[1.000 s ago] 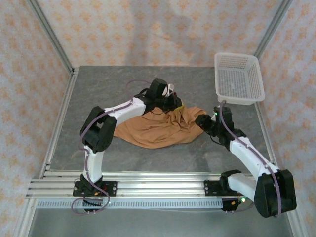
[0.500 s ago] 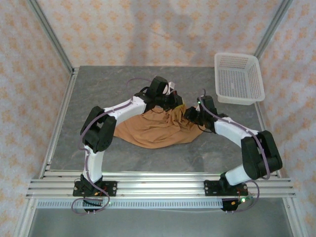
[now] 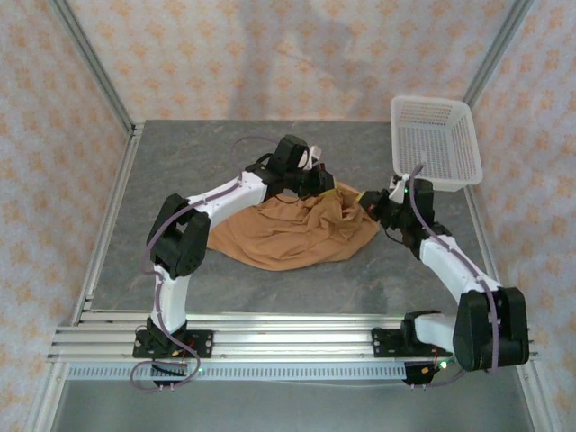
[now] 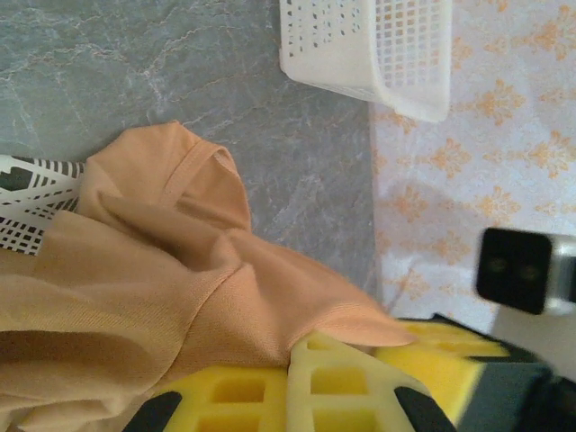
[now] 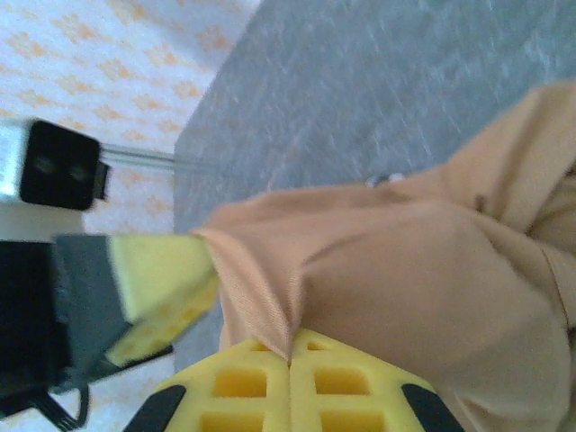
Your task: Fold the inside-out t-shirt
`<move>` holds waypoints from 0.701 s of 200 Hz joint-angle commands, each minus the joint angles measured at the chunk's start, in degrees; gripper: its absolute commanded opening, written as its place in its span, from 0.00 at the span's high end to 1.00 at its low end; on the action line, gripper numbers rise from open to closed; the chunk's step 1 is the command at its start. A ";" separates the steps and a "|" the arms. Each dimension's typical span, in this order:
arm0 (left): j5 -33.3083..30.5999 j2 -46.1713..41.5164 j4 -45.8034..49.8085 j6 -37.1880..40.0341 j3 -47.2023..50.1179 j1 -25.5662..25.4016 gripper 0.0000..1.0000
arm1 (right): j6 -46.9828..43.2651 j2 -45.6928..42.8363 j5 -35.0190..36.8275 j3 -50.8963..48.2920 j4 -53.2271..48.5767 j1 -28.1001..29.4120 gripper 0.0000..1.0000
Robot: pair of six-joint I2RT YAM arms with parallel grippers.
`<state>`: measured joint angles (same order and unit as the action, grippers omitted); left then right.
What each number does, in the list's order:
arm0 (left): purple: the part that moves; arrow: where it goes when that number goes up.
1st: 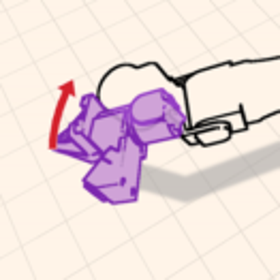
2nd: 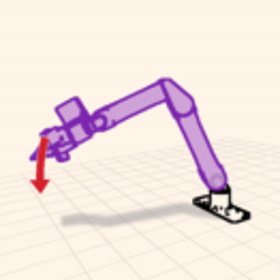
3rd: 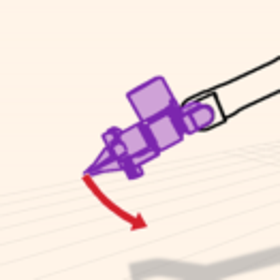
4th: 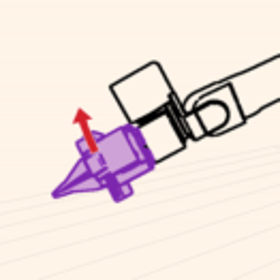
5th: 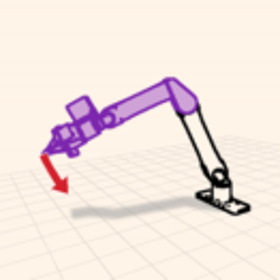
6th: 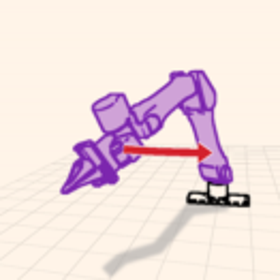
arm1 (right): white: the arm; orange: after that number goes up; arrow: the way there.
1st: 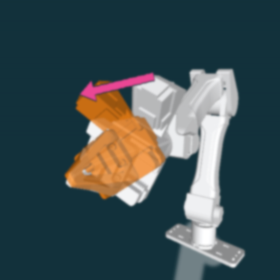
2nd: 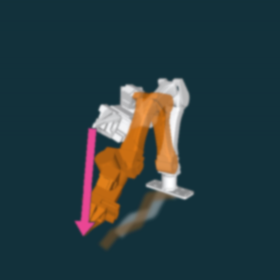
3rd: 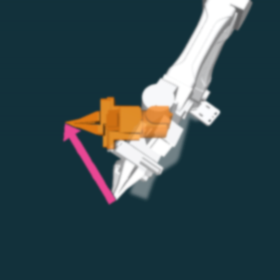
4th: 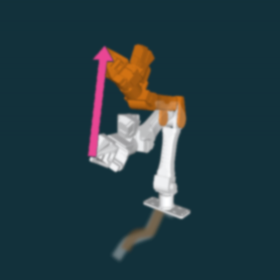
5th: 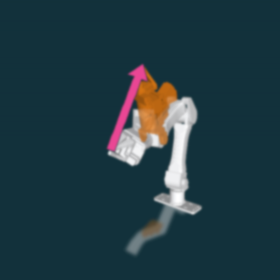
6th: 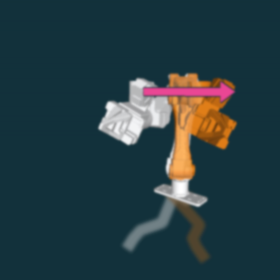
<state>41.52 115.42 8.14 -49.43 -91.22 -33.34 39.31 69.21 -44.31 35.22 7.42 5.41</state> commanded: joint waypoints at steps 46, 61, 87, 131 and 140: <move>-7.33 -1.95 18.58 17.67 -3.68 -3.32 0.54 | 2.56 10.19 0.95 -2.48 7.70 -0.40 1.00; -5.66 -2.02 17.07 17.60 -1.16 -4.03 0.54 | 3.73 10.52 0.92 -2.44 9.24 -0.40 1.00; -5.19 -0.31 13.30 14.83 1.15 -4.89 0.55 | 3.71 10.27 0.89 -1.75 9.03 -0.40 1.00; -6.55 5.42 9.87 9.54 -3.22 -4.89 0.54 | 2.85 8.61 0.54 -1.74 7.53 -0.40 1.00; -6.57 6.39 9.04 8.24 -4.14 -4.89 0.51 | 2.58 8.28 0.63 -1.74 6.95 -0.40 1.00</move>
<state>36.49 119.13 20.93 -37.56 -91.92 -38.52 42.46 79.59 -44.14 32.99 13.76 5.30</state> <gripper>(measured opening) 0.464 0.041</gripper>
